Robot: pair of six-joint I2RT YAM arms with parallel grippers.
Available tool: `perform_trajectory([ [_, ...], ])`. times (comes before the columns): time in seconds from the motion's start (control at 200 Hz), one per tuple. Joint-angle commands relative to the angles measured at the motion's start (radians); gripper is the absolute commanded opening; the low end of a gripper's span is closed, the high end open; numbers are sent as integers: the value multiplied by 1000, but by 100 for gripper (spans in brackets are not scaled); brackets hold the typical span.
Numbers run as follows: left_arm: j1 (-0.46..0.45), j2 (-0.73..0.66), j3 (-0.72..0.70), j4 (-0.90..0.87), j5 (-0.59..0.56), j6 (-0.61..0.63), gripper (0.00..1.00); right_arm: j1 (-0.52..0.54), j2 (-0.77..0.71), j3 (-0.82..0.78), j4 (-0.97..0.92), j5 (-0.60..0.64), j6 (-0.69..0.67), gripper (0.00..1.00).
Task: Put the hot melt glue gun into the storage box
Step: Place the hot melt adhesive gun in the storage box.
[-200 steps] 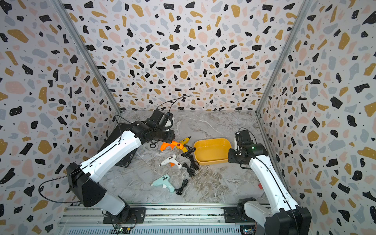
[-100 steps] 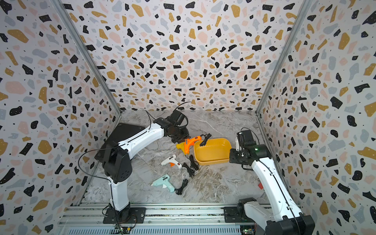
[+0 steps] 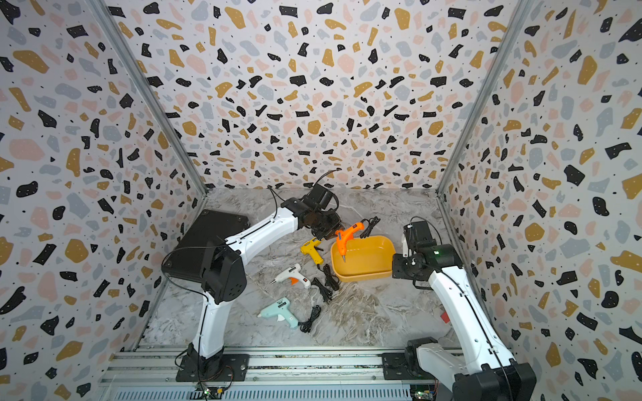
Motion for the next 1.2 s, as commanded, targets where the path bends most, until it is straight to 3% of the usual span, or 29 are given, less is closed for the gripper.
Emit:
perform_trajectory([
  [0.0,-15,31,31,-12,7,-15,0,4,6,51,-27,29,-28,51],
  [0.461,-47,159,153,-154,-68,133,0,2,8,9,-28,31,-41,52],
  [0.971,-87,229,202,-250,-125,210,0,-1,10,-33,-22,27,-31,52],
  [1.191,-89,257,226,-290,-146,231,9,-3,5,-52,-21,21,-21,52],
])
